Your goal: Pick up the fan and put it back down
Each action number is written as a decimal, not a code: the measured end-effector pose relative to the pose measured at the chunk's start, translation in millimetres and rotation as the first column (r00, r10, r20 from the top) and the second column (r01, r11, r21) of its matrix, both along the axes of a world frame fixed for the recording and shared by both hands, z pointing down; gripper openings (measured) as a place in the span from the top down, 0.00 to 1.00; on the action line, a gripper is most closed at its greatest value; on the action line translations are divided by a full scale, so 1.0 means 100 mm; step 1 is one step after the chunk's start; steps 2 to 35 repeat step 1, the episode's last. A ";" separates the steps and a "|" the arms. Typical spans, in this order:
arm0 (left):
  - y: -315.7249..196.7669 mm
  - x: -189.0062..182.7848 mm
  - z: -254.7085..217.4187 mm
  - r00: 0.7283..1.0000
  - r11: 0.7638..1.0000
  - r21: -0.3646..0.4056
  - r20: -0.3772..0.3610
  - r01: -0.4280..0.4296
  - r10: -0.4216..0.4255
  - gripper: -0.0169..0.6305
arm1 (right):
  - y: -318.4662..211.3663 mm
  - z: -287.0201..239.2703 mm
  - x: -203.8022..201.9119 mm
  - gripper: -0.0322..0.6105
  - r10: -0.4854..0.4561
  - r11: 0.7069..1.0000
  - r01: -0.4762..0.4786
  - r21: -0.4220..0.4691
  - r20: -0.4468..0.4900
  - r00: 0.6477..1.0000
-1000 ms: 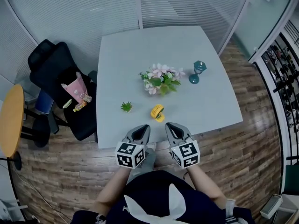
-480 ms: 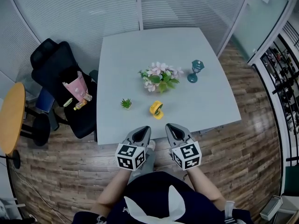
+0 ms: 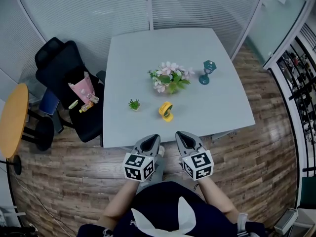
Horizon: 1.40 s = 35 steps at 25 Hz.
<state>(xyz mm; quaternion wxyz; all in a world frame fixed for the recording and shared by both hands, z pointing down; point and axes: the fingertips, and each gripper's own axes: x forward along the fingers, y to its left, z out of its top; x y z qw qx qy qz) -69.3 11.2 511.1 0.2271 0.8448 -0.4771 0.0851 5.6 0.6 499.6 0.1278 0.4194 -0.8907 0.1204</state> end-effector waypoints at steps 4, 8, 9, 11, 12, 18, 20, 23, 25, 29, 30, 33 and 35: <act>0.02 0.01 0.00 1.000 1.000 0.000 0.000 0.001 -0.001 0.93 | 0.02 0.01 0.01 0.95 0.000 1.000 0.000 -0.004 0.001 1.000; 0.02 0.01 0.00 1.000 1.000 0.000 0.000 0.001 -0.001 0.93 | 0.02 0.01 0.01 0.95 0.000 1.000 0.000 -0.004 0.001 1.000; 0.02 0.01 0.00 1.000 1.000 0.000 0.000 0.001 -0.001 0.93 | 0.02 0.01 0.01 0.95 0.000 1.000 0.000 -0.004 0.001 1.000; 0.02 0.01 0.00 1.000 1.000 0.000 0.000 0.001 -0.001 0.93 | 0.02 0.01 0.01 0.95 0.000 1.000 0.000 -0.004 0.001 1.000; 0.02 0.01 0.00 1.000 1.000 0.000 0.000 0.001 -0.001 0.93 | 0.02 0.01 0.01 0.95 0.000 1.000 0.000 -0.004 0.001 1.000; 0.02 0.01 0.00 1.000 1.000 0.000 0.000 0.001 -0.001 0.93 | 0.02 0.01 0.01 0.95 0.000 1.000 0.000 -0.004 0.001 1.000; 0.02 0.01 0.00 1.000 1.000 0.000 0.000 0.001 -0.001 0.93 | 0.02 0.01 0.01 0.95 0.000 1.000 0.000 -0.004 0.001 1.000; 0.02 0.01 0.00 1.000 1.000 0.000 0.000 0.001 -0.001 0.93 | 0.02 0.01 0.01 0.95 0.000 1.000 0.000 -0.004 0.001 1.000; 0.02 0.01 0.00 1.000 1.000 0.000 0.000 0.001 -0.001 0.93 | 0.02 0.01 0.01 0.95 0.000 1.000 0.000 -0.004 0.001 1.000; 0.02 0.01 0.00 1.000 1.000 0.000 0.000 0.001 -0.001 0.93 | 0.02 0.01 0.01 0.95 0.000 1.000 0.000 -0.004 0.001 1.000; 0.02 0.01 0.00 1.000 1.000 0.000 0.000 0.001 -0.001 0.93 | 0.02 0.01 0.01 0.95 0.000 1.000 0.000 -0.004 0.001 1.000; 0.02 0.01 0.00 1.000 1.000 0.000 0.000 0.001 -0.001 0.93 | 0.02 0.01 0.01 0.95 0.000 1.000 0.000 -0.004 0.001 1.000; 0.02 0.01 0.00 1.000 1.000 0.000 0.000 0.001 -0.001 0.93 | 0.02 0.01 0.01 0.95 0.000 1.000 0.000 -0.004 0.001 1.000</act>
